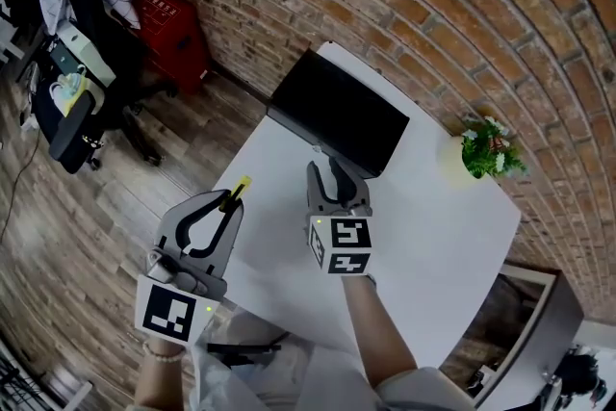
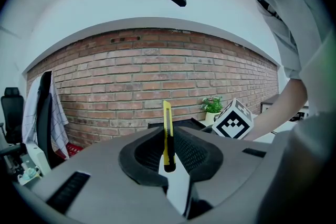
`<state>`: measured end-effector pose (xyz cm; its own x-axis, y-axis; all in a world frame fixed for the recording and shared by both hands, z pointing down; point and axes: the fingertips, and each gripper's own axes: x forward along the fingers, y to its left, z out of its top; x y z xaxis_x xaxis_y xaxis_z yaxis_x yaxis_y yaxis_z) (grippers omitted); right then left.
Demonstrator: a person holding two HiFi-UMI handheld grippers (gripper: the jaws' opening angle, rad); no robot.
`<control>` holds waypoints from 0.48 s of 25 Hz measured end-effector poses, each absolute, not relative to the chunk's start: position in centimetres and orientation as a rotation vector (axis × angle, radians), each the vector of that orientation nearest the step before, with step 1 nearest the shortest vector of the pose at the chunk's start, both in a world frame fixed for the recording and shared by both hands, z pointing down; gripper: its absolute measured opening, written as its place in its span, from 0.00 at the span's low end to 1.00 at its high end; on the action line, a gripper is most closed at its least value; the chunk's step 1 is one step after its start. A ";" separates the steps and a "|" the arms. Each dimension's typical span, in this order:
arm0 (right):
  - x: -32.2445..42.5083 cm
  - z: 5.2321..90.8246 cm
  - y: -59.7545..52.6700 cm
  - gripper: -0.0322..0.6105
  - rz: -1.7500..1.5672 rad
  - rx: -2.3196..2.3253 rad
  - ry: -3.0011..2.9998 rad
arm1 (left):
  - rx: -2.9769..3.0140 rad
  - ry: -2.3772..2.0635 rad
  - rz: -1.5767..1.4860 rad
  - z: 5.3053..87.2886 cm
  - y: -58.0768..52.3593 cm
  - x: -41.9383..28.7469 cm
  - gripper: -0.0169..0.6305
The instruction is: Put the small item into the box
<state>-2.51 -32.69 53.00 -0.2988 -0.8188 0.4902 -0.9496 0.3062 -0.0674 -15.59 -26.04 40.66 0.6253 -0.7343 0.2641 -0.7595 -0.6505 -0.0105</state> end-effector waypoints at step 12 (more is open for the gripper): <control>-3.2 56.2 -35.2 0.23 0.678 1.647 -2.138 | 2.740 -1.230 0.402 42.3 -28.1 -16.2 0.13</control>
<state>-3.18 -35.20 56.18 -0.2582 -0.7948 0.5492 -0.9660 0.2068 -0.1548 -16.23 -28.09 42.33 0.6363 -0.7171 0.2846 -0.7467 -0.6652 -0.0066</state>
